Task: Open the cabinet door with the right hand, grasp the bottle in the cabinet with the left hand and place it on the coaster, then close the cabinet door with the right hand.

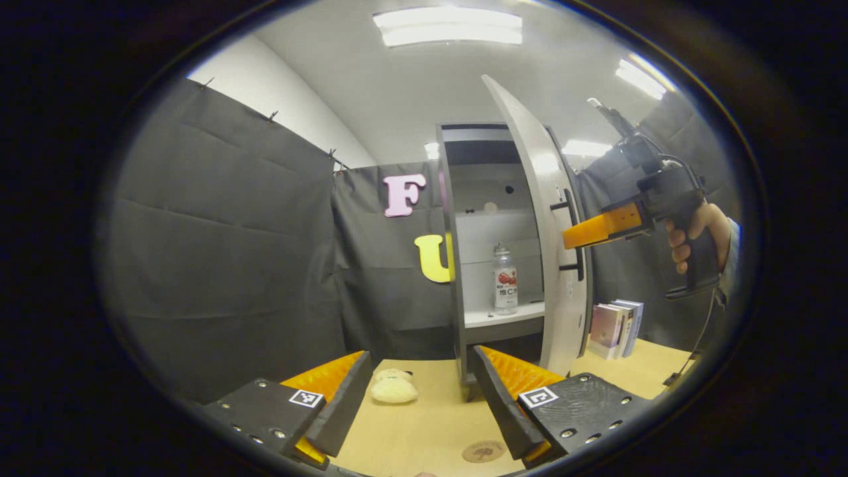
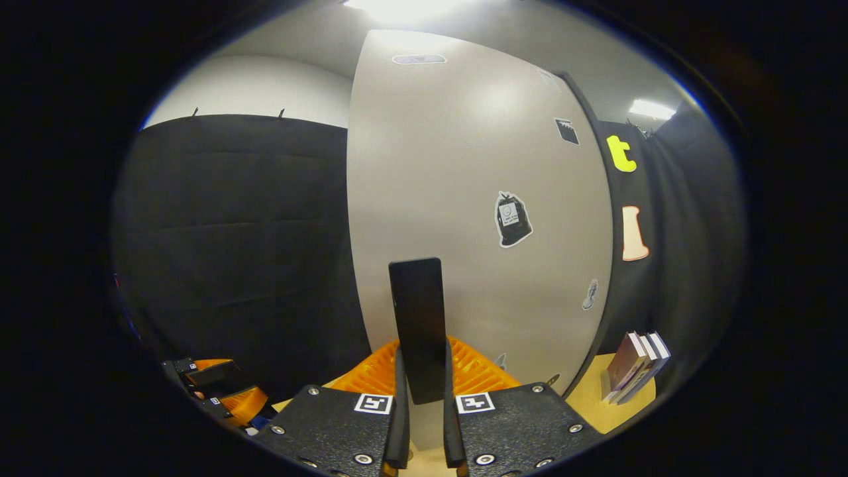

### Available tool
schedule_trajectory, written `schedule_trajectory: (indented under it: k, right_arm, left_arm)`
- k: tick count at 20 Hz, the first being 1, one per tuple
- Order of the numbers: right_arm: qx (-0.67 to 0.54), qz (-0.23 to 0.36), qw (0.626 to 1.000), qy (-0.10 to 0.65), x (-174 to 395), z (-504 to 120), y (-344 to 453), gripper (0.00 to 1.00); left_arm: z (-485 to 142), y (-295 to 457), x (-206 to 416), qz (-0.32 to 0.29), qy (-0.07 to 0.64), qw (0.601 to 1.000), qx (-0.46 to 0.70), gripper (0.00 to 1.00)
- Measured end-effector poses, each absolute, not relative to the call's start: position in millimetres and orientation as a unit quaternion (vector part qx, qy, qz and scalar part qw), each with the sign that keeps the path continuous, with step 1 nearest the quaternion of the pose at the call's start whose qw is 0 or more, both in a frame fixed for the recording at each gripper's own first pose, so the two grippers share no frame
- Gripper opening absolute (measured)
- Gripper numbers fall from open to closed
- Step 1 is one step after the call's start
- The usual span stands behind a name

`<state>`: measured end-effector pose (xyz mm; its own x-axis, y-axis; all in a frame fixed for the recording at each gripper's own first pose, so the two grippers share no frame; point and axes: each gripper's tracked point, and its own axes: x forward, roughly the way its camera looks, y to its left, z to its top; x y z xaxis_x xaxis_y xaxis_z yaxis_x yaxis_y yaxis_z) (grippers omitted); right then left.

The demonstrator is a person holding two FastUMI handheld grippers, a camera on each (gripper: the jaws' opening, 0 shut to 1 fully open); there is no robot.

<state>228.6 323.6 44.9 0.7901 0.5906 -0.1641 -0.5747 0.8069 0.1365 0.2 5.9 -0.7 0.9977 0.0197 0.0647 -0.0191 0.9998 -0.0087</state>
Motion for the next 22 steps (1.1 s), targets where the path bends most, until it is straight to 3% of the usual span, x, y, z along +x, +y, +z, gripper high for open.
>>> schedule_trajectory:
  k: [22]
  right_arm:
    - [0.036, 0.243, 0.965, 0.087, 198, 45, 236, 0.2]
  left_arm:
    - [6, -90, 20, -0.082, -0.043, 0.995, -0.02, 0.91]
